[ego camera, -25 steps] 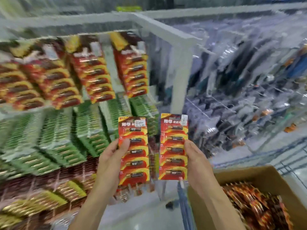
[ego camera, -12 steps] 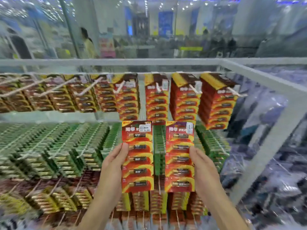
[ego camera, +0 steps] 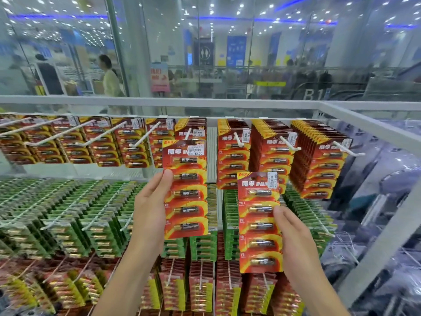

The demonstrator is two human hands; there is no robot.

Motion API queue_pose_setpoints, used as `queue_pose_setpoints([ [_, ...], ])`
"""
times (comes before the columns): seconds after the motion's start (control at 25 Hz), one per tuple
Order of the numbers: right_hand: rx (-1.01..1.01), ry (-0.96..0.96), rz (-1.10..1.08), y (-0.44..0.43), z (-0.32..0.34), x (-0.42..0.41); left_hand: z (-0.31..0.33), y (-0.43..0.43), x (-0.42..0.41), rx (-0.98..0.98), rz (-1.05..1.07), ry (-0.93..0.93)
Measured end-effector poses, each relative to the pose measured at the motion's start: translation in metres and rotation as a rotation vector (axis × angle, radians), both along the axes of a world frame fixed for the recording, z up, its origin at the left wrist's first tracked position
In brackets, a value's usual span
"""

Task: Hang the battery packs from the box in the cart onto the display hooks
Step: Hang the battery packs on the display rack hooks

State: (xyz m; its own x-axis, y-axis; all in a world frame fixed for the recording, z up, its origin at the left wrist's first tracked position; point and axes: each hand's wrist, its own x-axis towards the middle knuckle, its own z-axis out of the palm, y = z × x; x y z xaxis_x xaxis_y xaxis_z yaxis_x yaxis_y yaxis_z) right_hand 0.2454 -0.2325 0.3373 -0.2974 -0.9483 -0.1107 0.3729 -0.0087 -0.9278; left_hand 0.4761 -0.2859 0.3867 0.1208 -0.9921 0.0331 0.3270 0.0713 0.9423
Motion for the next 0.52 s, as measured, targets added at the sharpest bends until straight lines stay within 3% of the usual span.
queue_pose_setpoints([
  [0.52, -0.048, 0.071, -0.060, 0.005, 0.026, -0.015, 0.000, -0.068, -0.010, 0.034, -0.021, -0.040],
])
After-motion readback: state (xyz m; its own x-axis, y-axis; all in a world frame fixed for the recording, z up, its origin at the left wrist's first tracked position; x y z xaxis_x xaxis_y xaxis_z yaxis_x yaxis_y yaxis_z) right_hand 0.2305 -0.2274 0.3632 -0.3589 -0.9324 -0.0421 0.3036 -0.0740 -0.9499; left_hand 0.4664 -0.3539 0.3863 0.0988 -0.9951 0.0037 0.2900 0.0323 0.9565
